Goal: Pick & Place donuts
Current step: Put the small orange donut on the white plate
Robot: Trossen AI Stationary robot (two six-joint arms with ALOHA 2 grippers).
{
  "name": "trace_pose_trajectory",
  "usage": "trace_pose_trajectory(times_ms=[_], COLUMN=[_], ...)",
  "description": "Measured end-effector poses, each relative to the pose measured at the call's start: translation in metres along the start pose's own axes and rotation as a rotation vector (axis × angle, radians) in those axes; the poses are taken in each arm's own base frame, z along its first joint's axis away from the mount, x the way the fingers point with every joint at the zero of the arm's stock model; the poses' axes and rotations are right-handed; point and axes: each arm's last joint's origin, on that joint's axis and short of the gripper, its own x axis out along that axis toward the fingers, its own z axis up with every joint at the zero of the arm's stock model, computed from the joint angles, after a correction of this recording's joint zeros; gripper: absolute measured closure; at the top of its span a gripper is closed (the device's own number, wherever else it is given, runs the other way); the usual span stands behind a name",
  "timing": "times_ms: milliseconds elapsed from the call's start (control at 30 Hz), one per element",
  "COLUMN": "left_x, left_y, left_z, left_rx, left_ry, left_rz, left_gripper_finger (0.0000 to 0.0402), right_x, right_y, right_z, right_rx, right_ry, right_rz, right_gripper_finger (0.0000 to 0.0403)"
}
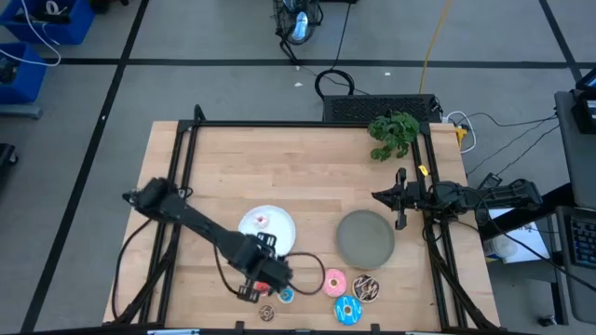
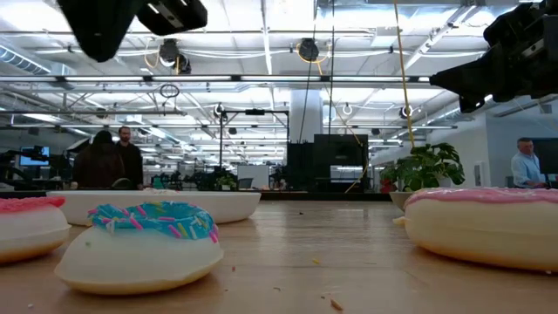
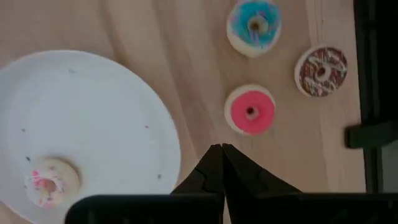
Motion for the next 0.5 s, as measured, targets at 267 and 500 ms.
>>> trace_pose_trajectory(times_ms=[267,500], left_x=[0.011,0.012], left_y=[-0.010,-0.015], left_z=[0.018,0.020], left_rx=[0.077,0.139], left_ry=[0.061,0.032], left_rz=[0.017,0.009], left_gripper_finger=[0.0395,0.0398], right_x=[0.000,0.000], right_y=[0.000,0.000], right_z=[-0.001,-0.001], right_rx=[-0.001,-0.002], right_ry=[0.005,0.008], right_rz=[0.003,0.003], right_gripper_finger=[0.0403,0.0403])
